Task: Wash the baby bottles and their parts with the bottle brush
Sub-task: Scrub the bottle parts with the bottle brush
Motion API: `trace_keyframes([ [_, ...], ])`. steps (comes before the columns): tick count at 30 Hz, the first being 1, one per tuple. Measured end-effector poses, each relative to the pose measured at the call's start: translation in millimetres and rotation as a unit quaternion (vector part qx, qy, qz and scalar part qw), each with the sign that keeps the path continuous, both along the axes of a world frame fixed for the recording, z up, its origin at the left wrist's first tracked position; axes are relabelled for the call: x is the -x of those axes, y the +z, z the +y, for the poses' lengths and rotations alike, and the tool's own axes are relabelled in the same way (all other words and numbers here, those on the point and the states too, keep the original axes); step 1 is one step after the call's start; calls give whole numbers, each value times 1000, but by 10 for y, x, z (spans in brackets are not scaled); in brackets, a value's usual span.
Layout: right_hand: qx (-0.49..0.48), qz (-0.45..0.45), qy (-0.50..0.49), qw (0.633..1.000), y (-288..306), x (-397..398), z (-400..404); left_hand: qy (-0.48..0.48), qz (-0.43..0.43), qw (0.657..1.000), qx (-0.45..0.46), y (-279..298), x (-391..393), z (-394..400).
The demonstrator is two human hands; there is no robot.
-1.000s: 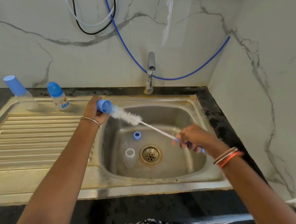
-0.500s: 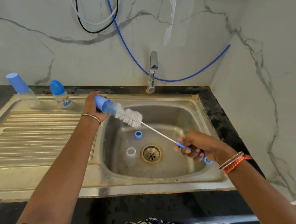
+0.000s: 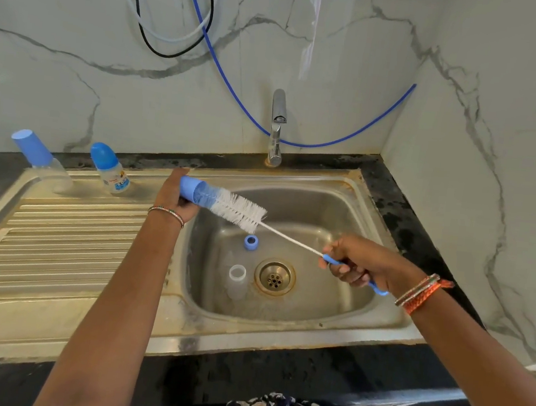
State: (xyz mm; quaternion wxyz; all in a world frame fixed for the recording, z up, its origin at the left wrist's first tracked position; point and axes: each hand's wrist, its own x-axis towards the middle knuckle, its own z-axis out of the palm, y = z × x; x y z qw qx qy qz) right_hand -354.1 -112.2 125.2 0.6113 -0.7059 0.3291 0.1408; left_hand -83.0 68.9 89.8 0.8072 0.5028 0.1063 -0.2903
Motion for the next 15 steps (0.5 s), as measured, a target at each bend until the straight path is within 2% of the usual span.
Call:
trace_keyframes([
  [1,8,-9,16,1000,-17,8,-6,1,2,1000,2,-1,-8,1],
  [3,167,-52,29,984,-72,-8,18,-9,9,1000,-3,-19,-32,16],
  [4,281,-74,27,957,-89,-23,36,-21,11,1000,-14,-24,-38,29],
  [6,471,-102,17,876,-110,-28,40,-37,18,998,-55,-68,-52,40],
  [8,563,-149,6,813,-159,-15,48,-24,31,997,-71,-79,-54,34],
  [9,572,-164,4,803,-164,-12,49,-16,29,998,-62,-80,-52,22],
  [10,549,-161,5,820,-145,-12,41,-11,20,998,-50,-79,-61,17],
  [11,486,-137,14,863,-111,-25,21,-7,10,999,-38,-84,-74,16],
  [12,367,-93,34,925,-59,-28,4,-13,-2,1000,-28,-94,-90,13],
  [13,204,-50,48,976,-12,-12,11,-17,-9,1000,-19,-103,-101,16],
  [14,72,-23,45,996,20,5,19,-20,-11,1000,-5,-112,-108,25],
  [15,21,-15,44,999,35,15,24,-14,-8,1000,2,-105,-104,35],
])
